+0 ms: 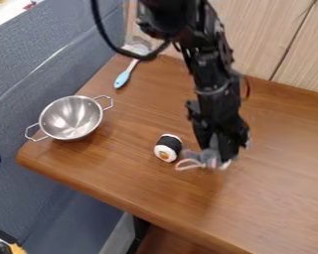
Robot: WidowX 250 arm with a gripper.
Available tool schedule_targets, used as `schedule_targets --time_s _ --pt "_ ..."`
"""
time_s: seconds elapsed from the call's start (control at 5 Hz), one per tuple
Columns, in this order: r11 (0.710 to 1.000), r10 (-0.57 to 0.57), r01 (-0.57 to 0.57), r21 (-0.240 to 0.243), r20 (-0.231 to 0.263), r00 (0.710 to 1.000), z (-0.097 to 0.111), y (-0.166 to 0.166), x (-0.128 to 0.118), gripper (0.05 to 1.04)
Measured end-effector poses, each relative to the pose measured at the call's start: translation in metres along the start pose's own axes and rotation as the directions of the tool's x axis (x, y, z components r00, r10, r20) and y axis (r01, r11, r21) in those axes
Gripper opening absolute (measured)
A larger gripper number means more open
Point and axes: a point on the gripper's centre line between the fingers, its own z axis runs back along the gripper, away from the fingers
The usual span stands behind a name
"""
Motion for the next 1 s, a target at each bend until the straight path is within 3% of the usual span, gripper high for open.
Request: schedule_targets --time_s 0.2,0.4,0.6,0.8,1.0 --pt "1.0 0.008 -0.008 0.024 -0.011 1.0 -0.005 0.006 0.001 0.576" --pt "0.997 0.032 -0.031 0.064 -0.022 0.999 -0.005 0.012 -0.001 0.649" --pt "0.997 0.029 -0.027 0.075 -0.027 0.999 -0.003 0.014 0.001 0.945" --pt "0.997 0.038 -0.035 0.067 -0.032 0.999 -0.002 0.014 -0.001 1.006" --pt "0.997 0.04 -0.037 0.068 -0.041 0.998 -0.002 0.016 -0.003 1.0"
